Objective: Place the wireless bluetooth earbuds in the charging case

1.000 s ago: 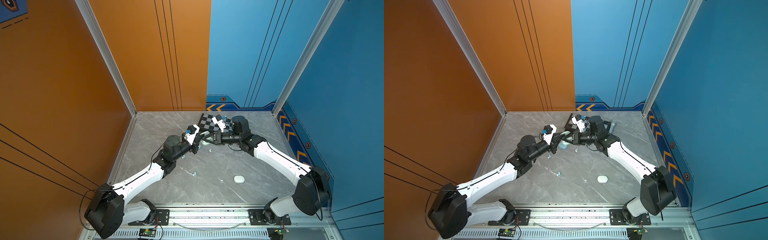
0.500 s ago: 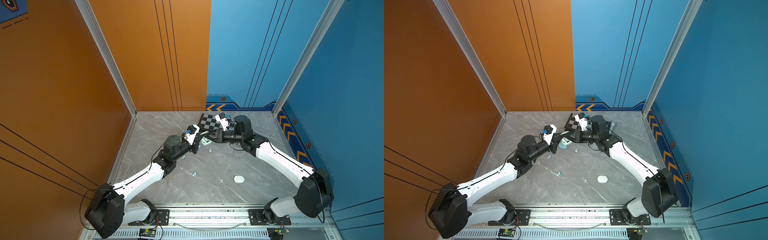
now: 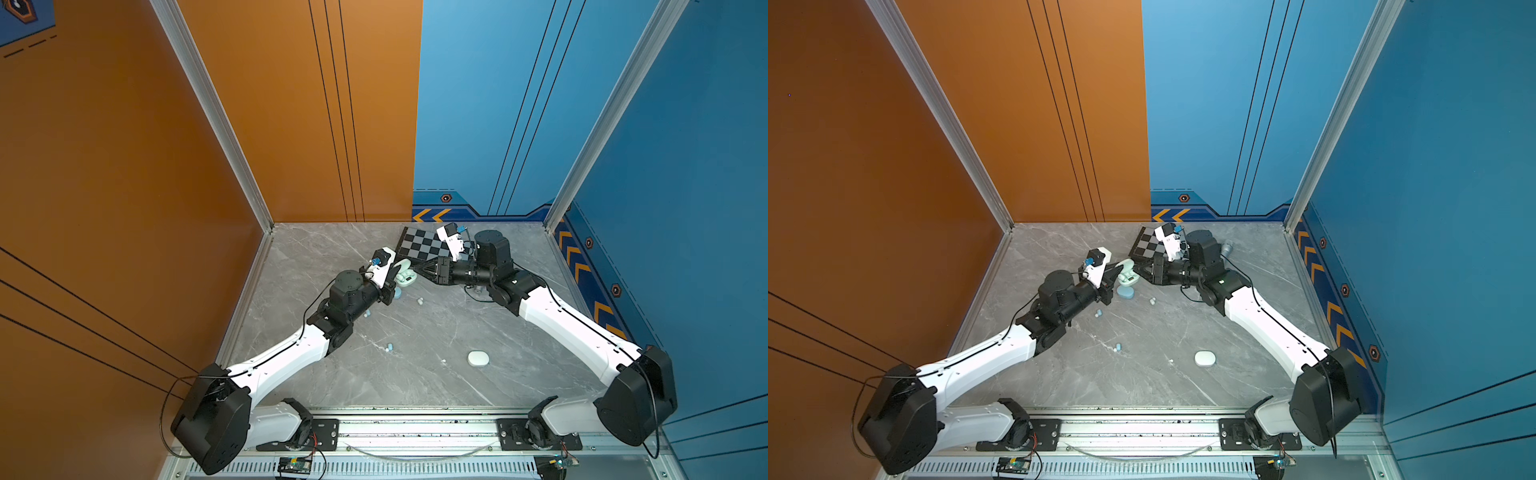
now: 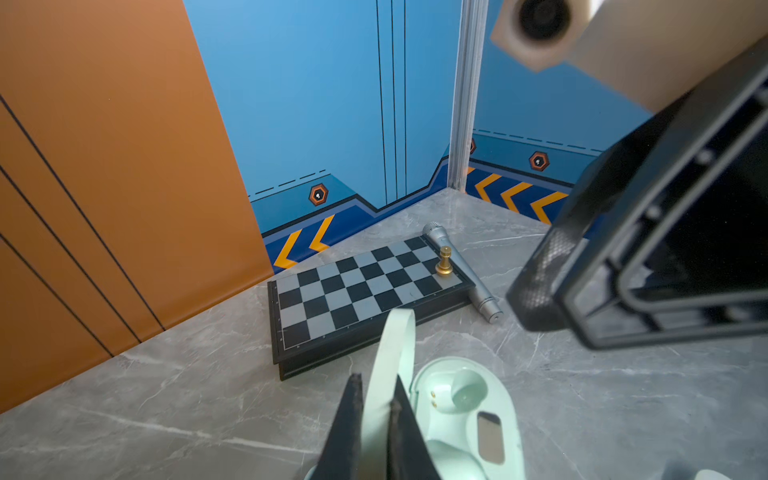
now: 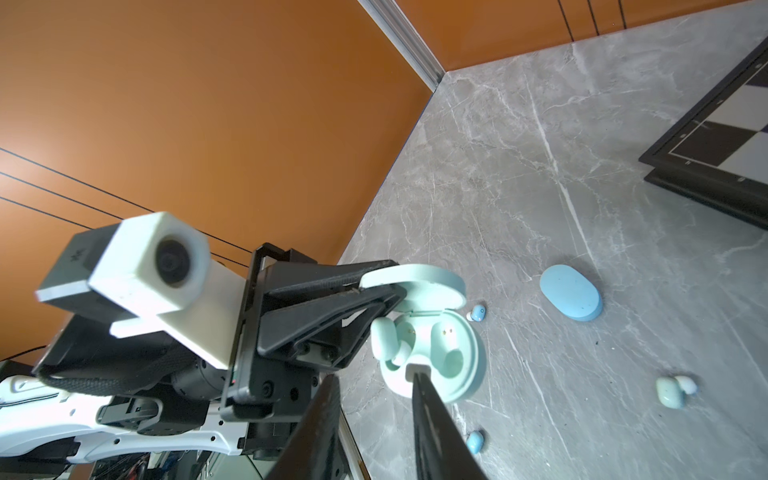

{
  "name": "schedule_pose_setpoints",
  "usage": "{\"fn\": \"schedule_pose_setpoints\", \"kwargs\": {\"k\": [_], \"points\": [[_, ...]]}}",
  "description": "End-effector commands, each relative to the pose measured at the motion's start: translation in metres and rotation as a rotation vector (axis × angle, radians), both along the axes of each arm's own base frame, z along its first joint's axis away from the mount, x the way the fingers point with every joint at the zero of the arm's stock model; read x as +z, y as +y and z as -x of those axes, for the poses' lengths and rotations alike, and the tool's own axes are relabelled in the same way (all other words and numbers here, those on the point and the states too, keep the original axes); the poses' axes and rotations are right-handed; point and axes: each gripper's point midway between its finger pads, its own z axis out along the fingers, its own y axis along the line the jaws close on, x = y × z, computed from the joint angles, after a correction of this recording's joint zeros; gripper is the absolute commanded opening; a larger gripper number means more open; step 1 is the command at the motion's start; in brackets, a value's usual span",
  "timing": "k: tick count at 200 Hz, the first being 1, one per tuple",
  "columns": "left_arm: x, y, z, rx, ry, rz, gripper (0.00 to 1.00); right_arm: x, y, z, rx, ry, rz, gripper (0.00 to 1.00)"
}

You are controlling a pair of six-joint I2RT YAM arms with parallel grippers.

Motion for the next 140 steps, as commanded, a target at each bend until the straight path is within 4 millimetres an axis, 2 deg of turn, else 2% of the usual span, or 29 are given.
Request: {"fn": "schedule_pose_setpoints", "kwargs": {"k": [1,47,93,140], "points": [[-0.031,0.014,-0.005,0.091,0.057,-0.094,0.0,-0.003,-0.014,0.0,-0.052,-0.021,0.043,0.32],[-0.058,0.017,-0.007,0.108,0.133,-0.165,0.0,-0.027,-0.035,-0.003,-0.142,-0.033,0.179,0.31],[-0.07,0.016,-0.01,0.111,0.173,-0.216,0.0,-0.047,-0.049,0.0,-0.17,-0.04,0.3,0.31],[-0.069,0.01,-0.012,0.095,0.172,-0.233,0.0,-0.069,-0.05,0.006,-0.151,-0.042,0.394,0.31]]}}
